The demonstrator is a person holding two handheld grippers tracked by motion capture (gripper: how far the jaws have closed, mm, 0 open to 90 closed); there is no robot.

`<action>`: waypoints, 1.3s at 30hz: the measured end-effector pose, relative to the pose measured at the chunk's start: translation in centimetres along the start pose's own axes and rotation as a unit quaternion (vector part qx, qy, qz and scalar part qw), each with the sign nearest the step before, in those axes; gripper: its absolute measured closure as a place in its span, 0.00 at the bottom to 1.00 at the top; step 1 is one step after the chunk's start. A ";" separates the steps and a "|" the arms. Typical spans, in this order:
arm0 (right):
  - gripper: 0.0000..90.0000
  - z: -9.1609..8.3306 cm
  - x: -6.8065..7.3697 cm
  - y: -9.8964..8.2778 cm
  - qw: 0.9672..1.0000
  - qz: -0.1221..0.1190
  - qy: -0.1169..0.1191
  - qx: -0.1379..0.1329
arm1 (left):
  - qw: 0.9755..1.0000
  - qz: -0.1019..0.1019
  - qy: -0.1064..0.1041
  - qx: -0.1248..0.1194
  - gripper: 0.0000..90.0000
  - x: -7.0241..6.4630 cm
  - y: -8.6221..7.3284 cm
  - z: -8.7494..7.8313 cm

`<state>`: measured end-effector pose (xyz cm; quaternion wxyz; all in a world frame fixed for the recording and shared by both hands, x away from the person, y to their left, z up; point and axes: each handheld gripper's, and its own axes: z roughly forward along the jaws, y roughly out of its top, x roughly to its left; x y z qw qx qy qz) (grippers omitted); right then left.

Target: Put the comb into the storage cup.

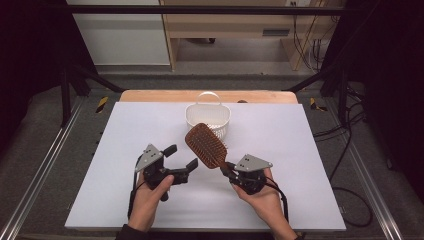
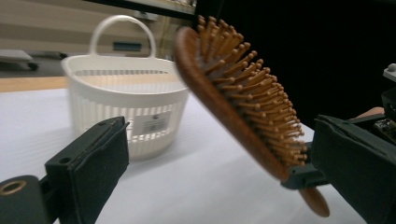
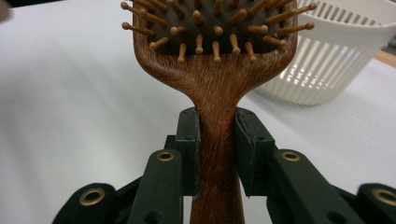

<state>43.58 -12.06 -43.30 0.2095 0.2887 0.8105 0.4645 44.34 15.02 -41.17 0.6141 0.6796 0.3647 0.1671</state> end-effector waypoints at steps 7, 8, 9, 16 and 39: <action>0.81 0.0 0.5 0.0 1.000 0.001 -0.002 -0.024 | 0.999 -0.035 -0.021 -0.016 0.07 -0.8 0.3 2.3; 0.81 0.0 0.6 0.0 1.000 0.000 -0.004 -0.026 | 0.999 -0.036 -0.023 -0.020 0.08 -0.8 0.5 2.2; 0.81 0.0 0.7 0.0 1.000 -0.001 -0.007 -0.028 | 0.999 -0.038 -0.026 -0.022 0.08 -0.8 0.7 2.2; 0.81 0.1 1.2 0.0 0.999 -0.006 -0.014 -0.048 | 0.997 -0.058 -0.030 -0.041 0.13 -0.5 1.9 1.7; 0.81 -0.4 1.4 -0.3 0.997 0.005 -0.009 -0.078 | 0.991 -0.112 -0.056 -0.054 0.43 -0.1 3.9 1.8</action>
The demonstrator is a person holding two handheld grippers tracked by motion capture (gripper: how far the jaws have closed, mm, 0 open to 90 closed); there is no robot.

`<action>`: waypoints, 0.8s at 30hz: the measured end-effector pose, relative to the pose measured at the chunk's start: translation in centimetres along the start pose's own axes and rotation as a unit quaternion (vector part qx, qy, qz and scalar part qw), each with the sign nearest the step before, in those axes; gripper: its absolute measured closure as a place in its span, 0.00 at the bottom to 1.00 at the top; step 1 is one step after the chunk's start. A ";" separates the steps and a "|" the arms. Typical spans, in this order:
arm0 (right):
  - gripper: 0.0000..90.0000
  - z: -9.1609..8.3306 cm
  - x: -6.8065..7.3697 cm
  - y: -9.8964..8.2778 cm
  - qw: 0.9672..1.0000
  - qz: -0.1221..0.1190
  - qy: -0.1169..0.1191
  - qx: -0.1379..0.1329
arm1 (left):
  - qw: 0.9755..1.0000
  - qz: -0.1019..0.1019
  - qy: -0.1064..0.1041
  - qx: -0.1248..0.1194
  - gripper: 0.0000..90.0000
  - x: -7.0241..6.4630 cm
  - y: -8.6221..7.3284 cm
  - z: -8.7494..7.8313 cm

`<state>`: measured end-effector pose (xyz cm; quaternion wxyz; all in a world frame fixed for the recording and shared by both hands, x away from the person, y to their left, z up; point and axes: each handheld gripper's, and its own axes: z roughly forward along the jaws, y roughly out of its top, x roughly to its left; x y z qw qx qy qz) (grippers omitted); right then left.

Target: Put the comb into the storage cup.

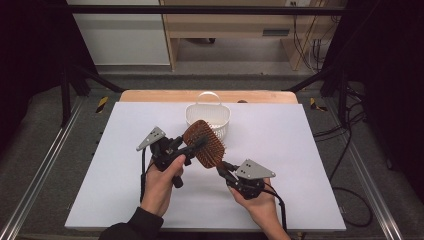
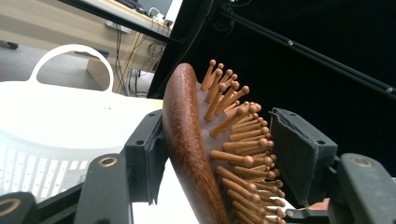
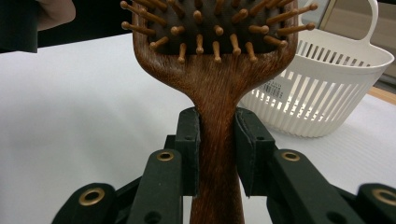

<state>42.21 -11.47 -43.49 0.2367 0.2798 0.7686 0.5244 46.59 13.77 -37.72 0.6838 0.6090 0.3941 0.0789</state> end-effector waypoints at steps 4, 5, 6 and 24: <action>0.81 0.1 -0.1 -0.1 1.000 -0.001 -0.001 -0.002 | 1.000 -0.004 0.002 0.004 0.45 0.0 0.1 0.0; 0.81 0.1 -0.1 -0.1 1.000 0.001 0.001 -0.002 | 1.000 -0.003 0.004 0.006 0.46 -0.1 0.1 0.0; 0.81 0.1 -0.1 -0.1 1.000 0.001 0.000 -0.003 | 1.000 -0.003 0.004 0.008 0.47 -0.2 0.2 0.0; 0.81 0.2 0.0 -0.8 1.000 0.014 0.004 -0.004 | 0.999 0.041 0.004 0.027 0.57 -2.7 0.7 0.5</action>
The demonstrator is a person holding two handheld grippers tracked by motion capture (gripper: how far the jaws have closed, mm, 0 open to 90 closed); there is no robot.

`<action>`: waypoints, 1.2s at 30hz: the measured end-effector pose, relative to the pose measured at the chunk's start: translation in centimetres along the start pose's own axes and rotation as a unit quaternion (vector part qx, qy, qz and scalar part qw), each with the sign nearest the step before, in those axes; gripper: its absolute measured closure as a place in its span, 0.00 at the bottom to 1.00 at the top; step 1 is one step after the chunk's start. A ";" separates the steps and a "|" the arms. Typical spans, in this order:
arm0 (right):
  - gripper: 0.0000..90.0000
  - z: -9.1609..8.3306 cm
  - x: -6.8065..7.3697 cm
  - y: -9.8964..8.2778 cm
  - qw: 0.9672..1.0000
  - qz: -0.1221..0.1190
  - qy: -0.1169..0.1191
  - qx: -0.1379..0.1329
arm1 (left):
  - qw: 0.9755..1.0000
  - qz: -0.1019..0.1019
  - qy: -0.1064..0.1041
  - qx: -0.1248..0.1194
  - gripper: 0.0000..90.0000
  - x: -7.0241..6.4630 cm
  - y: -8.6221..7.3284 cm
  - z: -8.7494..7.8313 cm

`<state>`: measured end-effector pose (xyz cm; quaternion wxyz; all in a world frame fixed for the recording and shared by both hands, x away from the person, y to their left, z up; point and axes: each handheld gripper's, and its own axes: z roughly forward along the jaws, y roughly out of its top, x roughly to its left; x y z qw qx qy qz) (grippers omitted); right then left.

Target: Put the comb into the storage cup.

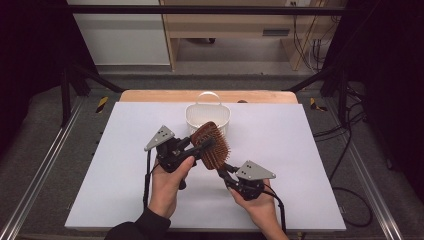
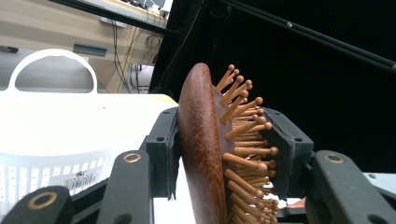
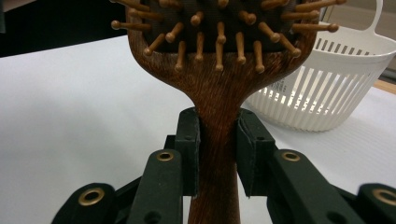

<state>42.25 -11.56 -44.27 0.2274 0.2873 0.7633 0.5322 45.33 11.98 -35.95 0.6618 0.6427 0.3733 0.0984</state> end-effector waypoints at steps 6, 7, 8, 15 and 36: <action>0.81 0.0 0.0 0.0 1.000 0.002 0.003 -0.001 | 1.000 -0.007 -0.002 -0.001 0.57 0.0 0.1 0.0; 0.81 0.0 0.0 0.0 1.000 0.003 0.002 -0.002 | 1.000 -0.010 -0.002 -0.001 0.57 0.0 0.1 0.0; 0.81 -0.1 0.0 0.1 1.000 0.002 0.000 -0.001 | 1.000 -0.013 -0.004 0.000 0.57 0.1 0.1 0.0; 0.81 -0.3 0.2 0.4 1.000 -0.004 -0.008 -0.002 | 0.999 -0.039 -0.020 0.005 0.52 0.1 -0.2 0.4; 0.55 -0.3 -0.5 -0.2 0.999 0.037 0.005 -0.005 | 1.000 -0.021 -0.001 -0.015 0.57 -0.8 1.1 0.5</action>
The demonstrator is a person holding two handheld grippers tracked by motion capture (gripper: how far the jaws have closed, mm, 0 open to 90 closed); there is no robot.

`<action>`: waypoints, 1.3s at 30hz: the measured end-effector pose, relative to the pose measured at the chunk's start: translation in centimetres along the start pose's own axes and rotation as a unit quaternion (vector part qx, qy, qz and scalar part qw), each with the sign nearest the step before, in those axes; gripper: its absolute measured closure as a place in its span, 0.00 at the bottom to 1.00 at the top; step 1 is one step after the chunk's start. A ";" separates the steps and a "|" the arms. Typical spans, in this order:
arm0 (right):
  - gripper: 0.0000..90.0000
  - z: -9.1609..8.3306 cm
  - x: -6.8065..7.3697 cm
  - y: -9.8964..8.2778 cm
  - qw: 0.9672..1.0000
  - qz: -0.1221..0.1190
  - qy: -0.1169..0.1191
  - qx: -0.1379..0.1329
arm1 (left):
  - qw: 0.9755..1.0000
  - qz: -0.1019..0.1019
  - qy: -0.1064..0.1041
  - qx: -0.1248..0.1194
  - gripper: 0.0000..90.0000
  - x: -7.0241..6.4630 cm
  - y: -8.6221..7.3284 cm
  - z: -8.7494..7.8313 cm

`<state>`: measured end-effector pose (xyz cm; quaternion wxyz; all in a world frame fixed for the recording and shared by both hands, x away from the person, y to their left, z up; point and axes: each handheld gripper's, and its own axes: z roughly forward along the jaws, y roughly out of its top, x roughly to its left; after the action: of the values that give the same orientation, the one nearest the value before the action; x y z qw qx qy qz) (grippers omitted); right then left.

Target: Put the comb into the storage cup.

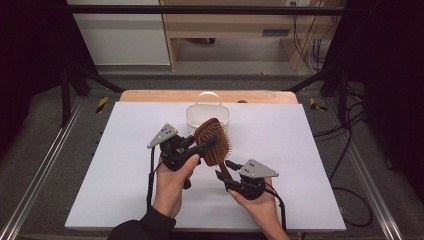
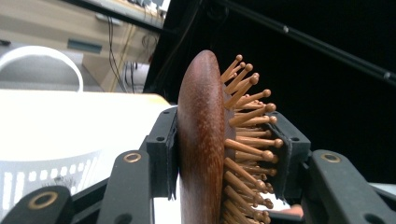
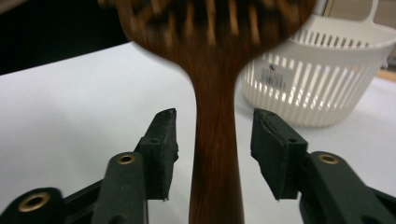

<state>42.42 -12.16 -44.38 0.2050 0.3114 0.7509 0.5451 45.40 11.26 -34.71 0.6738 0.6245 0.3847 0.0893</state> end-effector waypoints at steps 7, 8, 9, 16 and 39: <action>0.28 -1.2 -1.7 -1.5 0.999 -0.006 -0.023 -0.026 | 0.998 0.041 0.025 -0.037 0.57 0.0 1.0 -0.8; 0.27 -1.3 -1.8 -1.5 0.999 -0.013 -0.028 -0.025 | 0.998 0.041 0.028 -0.041 0.57 0.0 1.1 -0.8; 0.24 -1.4 -2.0 -1.5 0.999 -0.020 -0.032 -0.030 | 0.998 0.041 0.030 -0.044 0.57 0.0 1.1 -0.9; 0.13 -2.8 -3.7 -2.1 0.999 0.010 -0.037 -0.028 | 0.998 0.037 0.030 -0.048 0.57 -0.3 2.2 -1.2; 0.06 -8.1 -7.1 -4.8 0.991 0.051 -0.092 -0.083 | 0.995 0.069 0.033 -0.059 0.57 -2.7 7.3 0.7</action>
<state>41.10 -23.68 -46.51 0.2700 0.3799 0.6643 0.5844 46.60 10.56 -27.06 0.6885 0.6053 0.3573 0.1785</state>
